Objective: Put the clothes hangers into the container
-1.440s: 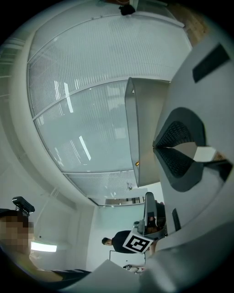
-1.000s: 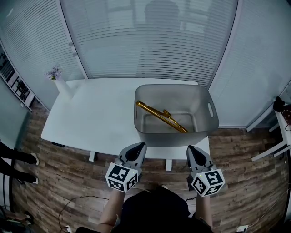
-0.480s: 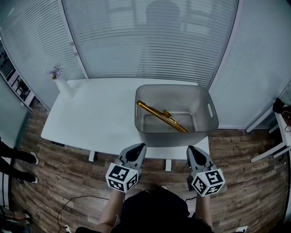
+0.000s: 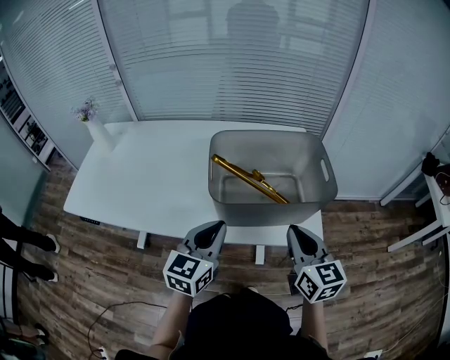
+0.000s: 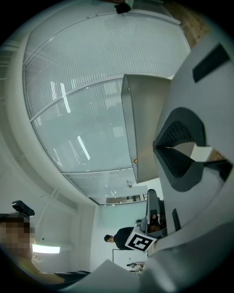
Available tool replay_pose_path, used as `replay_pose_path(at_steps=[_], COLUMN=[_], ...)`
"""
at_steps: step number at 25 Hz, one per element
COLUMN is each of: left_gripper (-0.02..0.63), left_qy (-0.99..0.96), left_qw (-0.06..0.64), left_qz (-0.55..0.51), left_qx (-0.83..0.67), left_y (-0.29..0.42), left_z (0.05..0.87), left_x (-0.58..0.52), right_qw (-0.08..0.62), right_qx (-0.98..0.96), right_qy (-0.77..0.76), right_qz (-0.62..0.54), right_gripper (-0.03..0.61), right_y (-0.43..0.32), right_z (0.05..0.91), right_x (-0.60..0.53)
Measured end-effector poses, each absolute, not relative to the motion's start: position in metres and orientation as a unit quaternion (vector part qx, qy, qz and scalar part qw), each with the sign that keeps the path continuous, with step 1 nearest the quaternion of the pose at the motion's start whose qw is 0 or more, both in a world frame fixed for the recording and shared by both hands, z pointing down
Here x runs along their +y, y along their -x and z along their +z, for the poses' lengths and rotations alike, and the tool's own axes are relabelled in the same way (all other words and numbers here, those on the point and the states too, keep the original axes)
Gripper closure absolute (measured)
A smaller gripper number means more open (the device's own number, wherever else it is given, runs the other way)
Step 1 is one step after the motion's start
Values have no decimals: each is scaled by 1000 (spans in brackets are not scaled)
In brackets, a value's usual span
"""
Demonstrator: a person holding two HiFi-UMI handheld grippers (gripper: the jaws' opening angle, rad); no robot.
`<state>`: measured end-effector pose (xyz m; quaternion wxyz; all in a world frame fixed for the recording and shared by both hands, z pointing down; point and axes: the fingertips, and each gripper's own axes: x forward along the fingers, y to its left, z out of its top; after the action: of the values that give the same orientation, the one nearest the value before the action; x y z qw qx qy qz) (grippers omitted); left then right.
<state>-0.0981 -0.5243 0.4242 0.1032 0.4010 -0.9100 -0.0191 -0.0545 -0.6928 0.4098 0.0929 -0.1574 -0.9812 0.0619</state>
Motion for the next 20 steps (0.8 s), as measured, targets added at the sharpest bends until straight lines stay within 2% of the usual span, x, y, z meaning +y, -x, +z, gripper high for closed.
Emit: replay_pose_path(at_steps=[12,20], left_gripper=[604,603], left_qy=[-397,-363], left_qw=[96,86], left_qz=[-22,-58], left_qx=[-913,-926], left_y=[94,81], left_z=[419,410], left_x=[-522,-474], right_qw=[99,76], right_qx=[-979,-966], right_qy=[164,238], right_qz=[72,72], right_gripper=[549,549], right_y=[58,65], right_z=[410,392], right_x=[-688,-620])
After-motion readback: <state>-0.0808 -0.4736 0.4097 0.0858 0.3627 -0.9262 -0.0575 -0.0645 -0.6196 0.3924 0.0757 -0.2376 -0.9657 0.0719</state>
